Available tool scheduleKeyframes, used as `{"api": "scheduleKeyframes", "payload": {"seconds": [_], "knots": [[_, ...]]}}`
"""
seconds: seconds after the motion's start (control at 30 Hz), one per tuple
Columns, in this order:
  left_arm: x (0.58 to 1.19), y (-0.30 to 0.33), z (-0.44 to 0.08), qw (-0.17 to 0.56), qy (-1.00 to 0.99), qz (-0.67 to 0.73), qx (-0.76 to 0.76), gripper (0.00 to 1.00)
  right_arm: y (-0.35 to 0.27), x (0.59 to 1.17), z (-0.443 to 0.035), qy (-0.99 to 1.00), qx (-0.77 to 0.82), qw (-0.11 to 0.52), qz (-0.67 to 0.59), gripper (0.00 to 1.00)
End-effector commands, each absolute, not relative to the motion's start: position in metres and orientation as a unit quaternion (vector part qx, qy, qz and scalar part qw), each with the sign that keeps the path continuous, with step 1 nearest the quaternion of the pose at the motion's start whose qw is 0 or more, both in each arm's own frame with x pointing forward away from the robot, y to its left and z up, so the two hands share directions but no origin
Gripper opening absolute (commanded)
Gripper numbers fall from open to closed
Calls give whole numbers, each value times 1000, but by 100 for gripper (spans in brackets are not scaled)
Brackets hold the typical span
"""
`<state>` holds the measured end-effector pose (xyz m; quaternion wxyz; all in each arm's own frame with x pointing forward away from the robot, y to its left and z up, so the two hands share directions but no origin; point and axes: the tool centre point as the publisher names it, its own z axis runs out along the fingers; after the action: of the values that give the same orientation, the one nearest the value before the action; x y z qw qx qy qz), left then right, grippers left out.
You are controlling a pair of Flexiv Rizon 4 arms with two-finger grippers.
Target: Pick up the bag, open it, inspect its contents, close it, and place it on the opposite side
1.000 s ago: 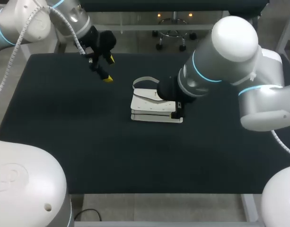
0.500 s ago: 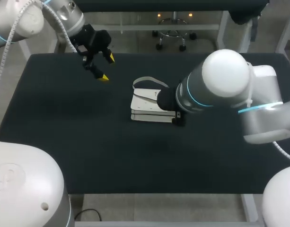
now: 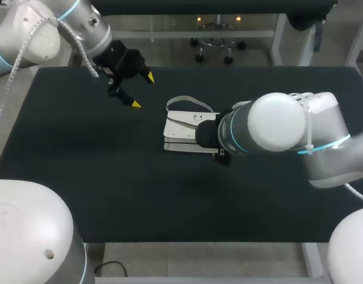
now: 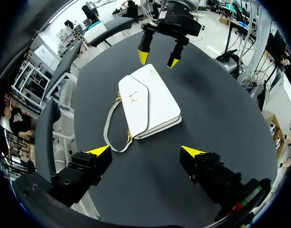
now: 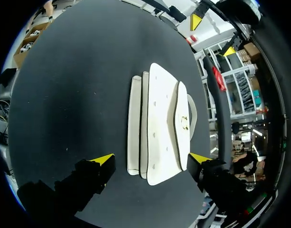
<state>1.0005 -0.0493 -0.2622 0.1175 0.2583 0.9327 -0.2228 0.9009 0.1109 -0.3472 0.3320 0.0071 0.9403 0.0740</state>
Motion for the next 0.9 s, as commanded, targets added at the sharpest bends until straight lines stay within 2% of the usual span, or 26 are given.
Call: {"api": "scheduleKeyframes", "payload": {"seconds": [0.03,0.07,0.17,0.2,0.9], "knots": [[992,-48,-266,148,918,-216,297,100,110,905,-354,934,9,348,76,96],[992,-48,-266,148,918,-216,297,100,110,906,-355,934,10,349,75,79],[992,-48,-266,148,918,-216,297,100,108,909,-354,933,11,353,73,59],[992,-48,-266,148,918,-216,297,100,107,910,-355,932,11,354,73,49],[987,-67,-269,161,895,-219,355,100,99,926,-374,933,22,354,67,29]]}}
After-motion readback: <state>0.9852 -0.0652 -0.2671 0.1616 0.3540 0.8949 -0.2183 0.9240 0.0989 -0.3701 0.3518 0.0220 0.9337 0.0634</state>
